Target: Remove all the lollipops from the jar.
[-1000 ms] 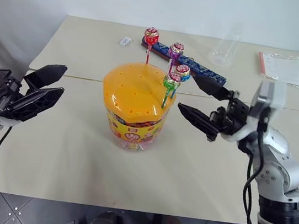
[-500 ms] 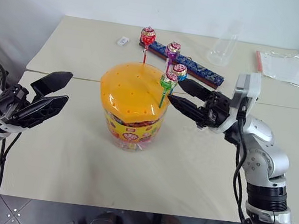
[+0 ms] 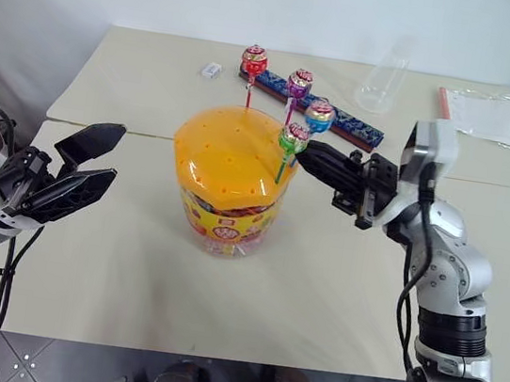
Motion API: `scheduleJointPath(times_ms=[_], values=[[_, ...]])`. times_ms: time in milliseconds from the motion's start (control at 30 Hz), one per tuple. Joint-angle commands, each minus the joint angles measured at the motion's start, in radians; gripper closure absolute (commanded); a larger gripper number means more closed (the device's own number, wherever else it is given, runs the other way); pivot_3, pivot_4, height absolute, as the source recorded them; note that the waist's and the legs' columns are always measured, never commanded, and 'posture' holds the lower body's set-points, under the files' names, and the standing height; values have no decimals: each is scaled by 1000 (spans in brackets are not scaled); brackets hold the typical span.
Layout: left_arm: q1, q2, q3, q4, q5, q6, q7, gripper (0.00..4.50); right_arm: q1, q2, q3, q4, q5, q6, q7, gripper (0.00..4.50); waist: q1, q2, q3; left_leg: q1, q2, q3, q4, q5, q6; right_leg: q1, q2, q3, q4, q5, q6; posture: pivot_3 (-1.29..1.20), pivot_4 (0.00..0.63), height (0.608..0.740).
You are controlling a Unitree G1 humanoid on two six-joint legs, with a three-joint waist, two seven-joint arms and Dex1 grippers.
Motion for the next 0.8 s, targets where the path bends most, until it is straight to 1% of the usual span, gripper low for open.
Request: scheduleJointPath(times_ms=[33, 67, 133, 200, 233, 267, 333, 433, 500, 567, 633, 733, 800], values=[[-6, 7, 7, -25, -14, -24, -36, 0, 13, -81, -174, -38, 164, 70, -23, 4420, 5, 0, 0, 0, 0, 0, 0, 0, 0, 0, 0, 0, 0, 0, 0, 0, 150, 740], [-5, 12, 3, -31, -13, -22, -44, 0, 22, -110, -202, -32, 181, 95, -37, 4420, 6, 0, 0, 0, 0, 0, 0, 0, 0, 0, 0, 0, 0, 0, 0, 0, 150, 740], [-5, 17, -19, -60, 20, -43, -58, 0, 55, -235, -263, 24, 168, 175, -57, 4420, 10, 0, 0, 0, 0, 0, 0, 0, 1, 1, 0, 0, -1, 0, 0, 0, 150, 740], [16, 40, -52, -93, 74, -61, -90, 0, 172, -450, -229, 117, -27, 164, 38, 4420, 19, 0, 0, 0, -1, 0, 0, -1, 1, 1, -1, 0, -2, 0, 0, 0, 150, 740], [26, 49, -63, -103, 94, -69, -101, 0, 214, -517, -206, 145, -94, 144, 71, 4420, 25, 0, 0, 0, -1, 1, 0, -1, 1, 1, -1, 1, -3, 0, 0, 0, 150, 740], [44, 58, -71, -108, 119, -85, -122, 0, 277, -588, -173, 191, -196, 62, 124, 4420, 24, 0, 0, 0, -1, 1, 0, -1, 2, 1, -1, 1, -5, 0, 0, 0, 150, 740], [66, 63, -73, -100, 152, -111, -139, 0, 373, -670, -132, 266, -322, -48, 183, 4420, 23, 0, 0, 0, -1, 3, -1, -1, 2, 2, 0, 1, -7, 0, 0, 0, 150, 740], [73, 56, -72, -75, 175, -141, -141, 0, 437, -693, -104, 340, -400, -113, 219, 4420, 15, 0, 0, 1, 1, 8, -1, 0, 3, 2, 1, 0, -7, 0, 0, 0, 150, 740], [74, 55, -80, -70, 183, -150, -147, 0, 445, -666, -106, 373, -414, -163, 243, 4420, 6, 0, 0, 3, 1, 10, 0, 0, 3, 1, 1, 3, -6, 0, 0, 0, 150, 740], [71, 51, -90, -70, 183, -153, -148, 0, 444, -656, -63, 446, -496, -233, 228, 4420, 2, 0, 0, 4, 1, 10, 0, 1, 3, 1, 0, 4, -5, 0, 0, 0, 150, 740], [68, 45, -96, -70, 180, -156, -146, 0, 437, -646, -49, 490, -518, -249, 242, 4420, -1, 0, 0, 4, 1, 10, 0, 0, 2, 1, 0, 4, -4, 0, 0, 0, 150, 740], [61, 33, -85, -73, 154, -148, -120, 0, 412, -612, -72, 514, -499, -320, 276, 3755, -1, 1, 0, 2, 1, 7, 0, 0, 2, 1, -1, 5, -5, 0, 0, 0, 150, 740], [56, 25, -73, -72, 137, -143, -100, 0, 398, -590, -90, 508, -461, -321, 318, 3053, -1, 1, 1, 2, 1, 6, 0, 0, 2, 1, -1, 6, -5, 0, 0, 0, 150, 740]])
